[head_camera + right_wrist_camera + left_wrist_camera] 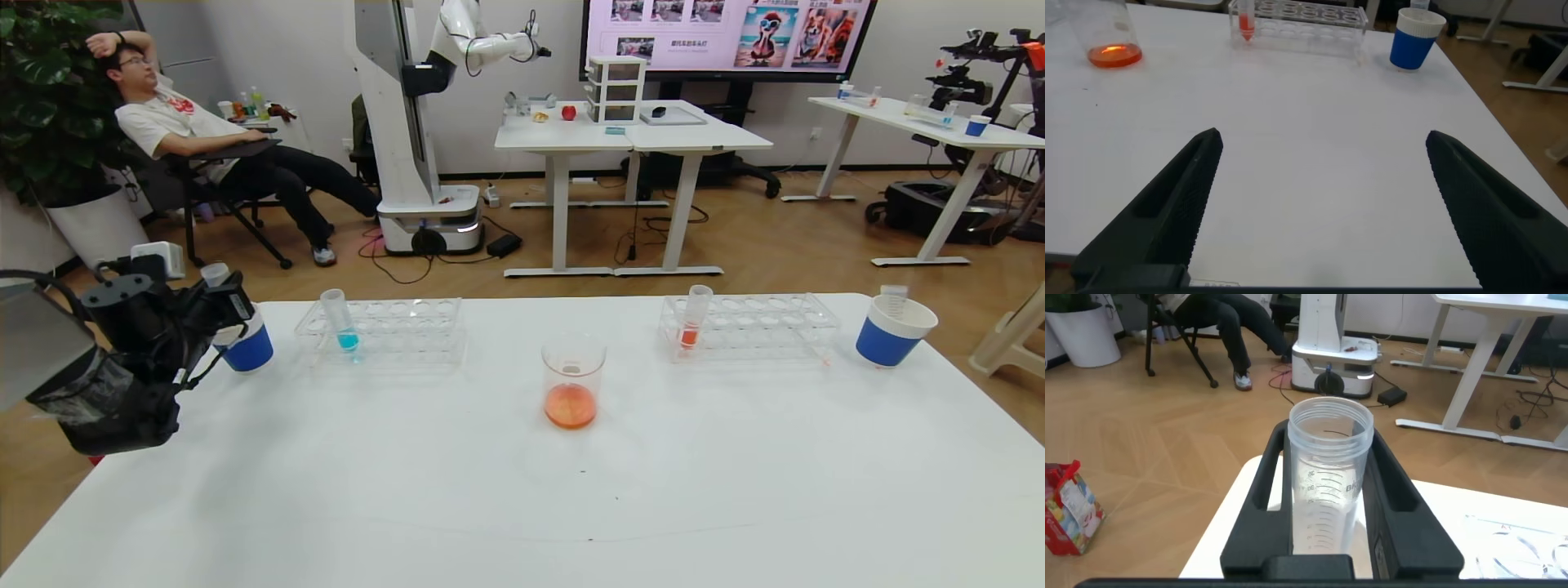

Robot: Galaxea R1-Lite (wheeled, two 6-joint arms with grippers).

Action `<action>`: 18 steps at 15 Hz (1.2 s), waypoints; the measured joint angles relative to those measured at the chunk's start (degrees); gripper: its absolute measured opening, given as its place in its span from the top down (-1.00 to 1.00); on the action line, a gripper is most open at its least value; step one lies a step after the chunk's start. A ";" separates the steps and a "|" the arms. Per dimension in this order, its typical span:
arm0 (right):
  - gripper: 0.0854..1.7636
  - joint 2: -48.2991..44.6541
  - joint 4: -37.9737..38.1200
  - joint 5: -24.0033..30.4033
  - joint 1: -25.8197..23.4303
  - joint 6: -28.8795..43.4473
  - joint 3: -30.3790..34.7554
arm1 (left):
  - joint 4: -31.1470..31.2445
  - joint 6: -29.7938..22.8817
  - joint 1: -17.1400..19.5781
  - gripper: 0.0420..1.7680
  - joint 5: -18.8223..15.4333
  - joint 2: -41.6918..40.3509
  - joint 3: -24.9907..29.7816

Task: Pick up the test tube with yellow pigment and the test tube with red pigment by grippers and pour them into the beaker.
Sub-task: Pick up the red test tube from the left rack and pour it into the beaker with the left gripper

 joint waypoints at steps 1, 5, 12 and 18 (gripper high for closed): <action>-0.97 0.00 0.00 0.00 0.00 0.00 0.00 | 0.00 0.00 0.02 0.21 0.00 0.22 0.02; -0.97 0.00 0.00 0.00 -0.01 0.00 0.00 | -0.93 -0.06 0.09 -0.98 0.00 0.48 0.22; -0.97 0.00 0.00 0.02 -0.01 0.00 0.00 | 3.40 0.05 -3.34 -0.98 0.04 -6.25 -0.66; -0.97 0.00 0.00 0.00 -0.01 0.00 0.00 | 17.09 0.10 -18.42 -0.98 8.48 -17.69 -4.24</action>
